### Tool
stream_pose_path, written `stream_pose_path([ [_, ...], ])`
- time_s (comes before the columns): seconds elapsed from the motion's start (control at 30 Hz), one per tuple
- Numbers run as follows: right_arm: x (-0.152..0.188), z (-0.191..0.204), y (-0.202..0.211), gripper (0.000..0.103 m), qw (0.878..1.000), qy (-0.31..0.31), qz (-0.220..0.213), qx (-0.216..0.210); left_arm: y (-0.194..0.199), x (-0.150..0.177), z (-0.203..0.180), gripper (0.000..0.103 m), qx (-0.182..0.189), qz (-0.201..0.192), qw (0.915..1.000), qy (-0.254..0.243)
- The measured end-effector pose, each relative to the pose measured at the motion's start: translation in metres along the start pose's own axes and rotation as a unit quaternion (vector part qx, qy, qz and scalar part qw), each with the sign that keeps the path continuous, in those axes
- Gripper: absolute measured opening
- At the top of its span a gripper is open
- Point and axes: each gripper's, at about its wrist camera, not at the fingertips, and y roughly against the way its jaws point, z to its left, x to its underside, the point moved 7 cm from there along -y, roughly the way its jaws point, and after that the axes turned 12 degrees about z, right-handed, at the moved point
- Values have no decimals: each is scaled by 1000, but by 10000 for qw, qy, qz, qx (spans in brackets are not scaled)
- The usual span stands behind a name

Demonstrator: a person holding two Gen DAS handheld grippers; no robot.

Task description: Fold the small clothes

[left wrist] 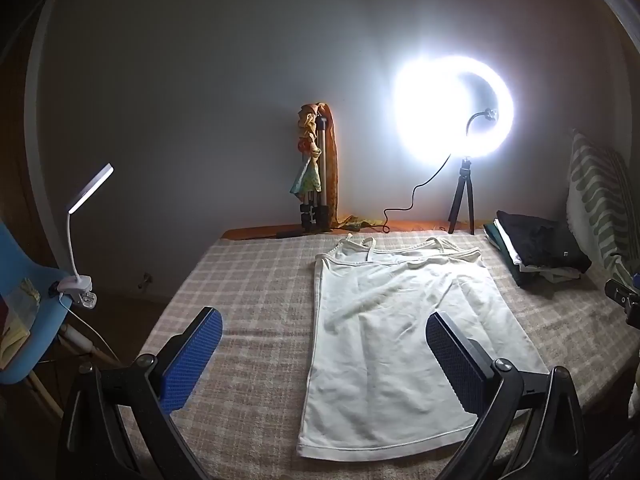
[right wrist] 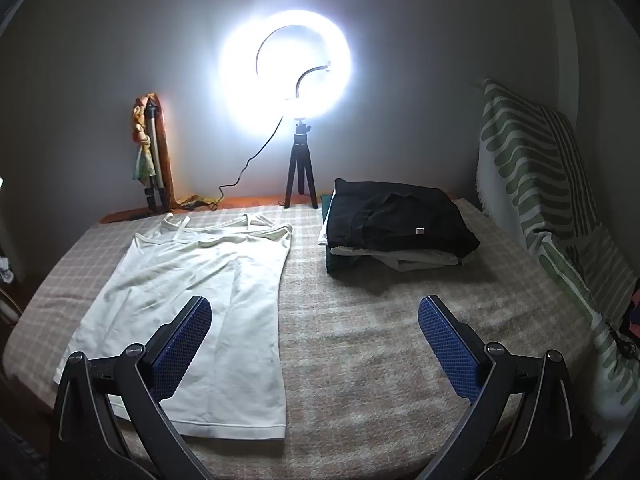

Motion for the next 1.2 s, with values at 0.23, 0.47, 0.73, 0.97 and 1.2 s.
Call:
stream_pose_path([
  [0.23, 0, 1, 0, 103, 10000, 6, -4, -1, 1, 1, -1, 103, -17, -21, 10000, 6],
  [0.47, 0, 2, 0, 103, 10000, 6, -3, 1, 1, 3, -2, 103, -21, -27, 10000, 1],
  [0.73, -2, 1, 0, 103, 10000, 4, -3, -1, 0, 3, -2, 103, -23, -31, 10000, -1],
  [0.97, -2, 1, 0, 103, 10000, 8, 2, -6, 1, 3, -2, 103, -24, -30, 10000, 0],
  [1.2, -2, 1, 1, 103, 10000, 7, -8, -1, 1, 2, -2, 103, -16, -23, 10000, 0],
])
